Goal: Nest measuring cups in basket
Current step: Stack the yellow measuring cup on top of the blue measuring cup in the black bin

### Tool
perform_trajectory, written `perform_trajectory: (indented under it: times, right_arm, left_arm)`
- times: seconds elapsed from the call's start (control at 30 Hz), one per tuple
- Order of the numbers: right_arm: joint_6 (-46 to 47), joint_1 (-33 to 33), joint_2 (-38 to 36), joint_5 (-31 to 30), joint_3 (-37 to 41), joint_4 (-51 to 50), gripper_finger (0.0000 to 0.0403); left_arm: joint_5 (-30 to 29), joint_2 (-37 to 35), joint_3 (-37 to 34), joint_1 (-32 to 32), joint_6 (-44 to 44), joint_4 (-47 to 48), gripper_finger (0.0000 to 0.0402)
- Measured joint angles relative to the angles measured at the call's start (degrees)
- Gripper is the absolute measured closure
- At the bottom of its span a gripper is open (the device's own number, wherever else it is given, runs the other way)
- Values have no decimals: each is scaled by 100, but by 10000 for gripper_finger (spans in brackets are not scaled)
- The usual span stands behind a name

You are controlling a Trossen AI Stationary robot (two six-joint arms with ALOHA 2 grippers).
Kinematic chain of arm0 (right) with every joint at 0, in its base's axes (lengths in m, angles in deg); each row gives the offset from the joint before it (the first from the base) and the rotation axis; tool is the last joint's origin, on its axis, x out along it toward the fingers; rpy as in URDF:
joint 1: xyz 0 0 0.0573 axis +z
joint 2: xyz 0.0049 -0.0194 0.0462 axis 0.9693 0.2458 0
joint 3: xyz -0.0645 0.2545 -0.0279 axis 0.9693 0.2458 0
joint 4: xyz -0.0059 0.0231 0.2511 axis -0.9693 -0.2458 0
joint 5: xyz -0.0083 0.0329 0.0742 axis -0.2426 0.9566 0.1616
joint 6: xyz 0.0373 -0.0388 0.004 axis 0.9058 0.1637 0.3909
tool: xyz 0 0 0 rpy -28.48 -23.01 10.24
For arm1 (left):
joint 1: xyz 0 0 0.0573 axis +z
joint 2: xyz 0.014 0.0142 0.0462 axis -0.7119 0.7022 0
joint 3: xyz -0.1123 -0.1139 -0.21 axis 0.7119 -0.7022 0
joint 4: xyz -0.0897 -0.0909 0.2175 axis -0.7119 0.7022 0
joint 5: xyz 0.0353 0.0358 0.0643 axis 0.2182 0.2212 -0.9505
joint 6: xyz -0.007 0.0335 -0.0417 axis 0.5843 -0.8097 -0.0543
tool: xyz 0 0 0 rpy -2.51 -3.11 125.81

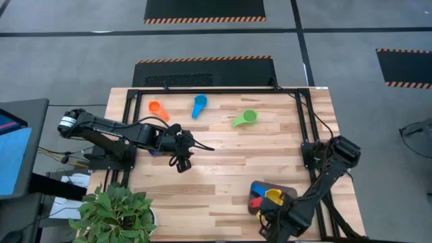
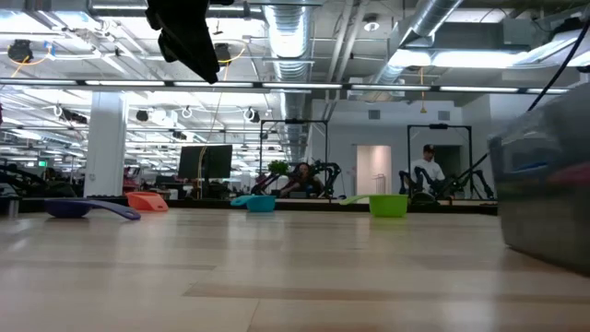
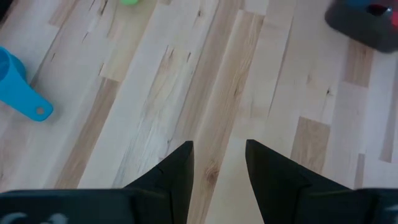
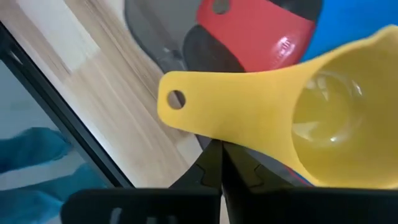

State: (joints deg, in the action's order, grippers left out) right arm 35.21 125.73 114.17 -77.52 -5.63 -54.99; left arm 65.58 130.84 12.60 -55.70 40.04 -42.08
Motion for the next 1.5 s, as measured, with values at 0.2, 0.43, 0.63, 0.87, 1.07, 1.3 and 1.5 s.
perform_trajectory:
  times: [0.2,0.43,0.63,0.87,1.07,1.3,1.5]
  right_arm:
    - [-299,-108,0,-168,0,458,377]
    - [-311,-63,0,-160,0,571,370]
    - [-270,-340,0,-632,0,506,386]
    - [-613,-571,-71,-1006,0,533,376]
    - [-904,-139,-325,-704,-4,526,361]
    - [-1201,97,91,150,-7,673,374]
    - [-940,90,186,159,-5,501,386]
  left_arm:
    - [0,0,0,-1,-2,2,266]
    - [0,0,0,-1,-4,2,266]
    - [1,0,0,-2,-2,2,266]
    - [19,0,0,0,89,2,266]
    - [61,0,0,0,98,2,266]
    - [57,0,0,-2,97,2,266]
    - [57,0,0,-2,133,-5,266]
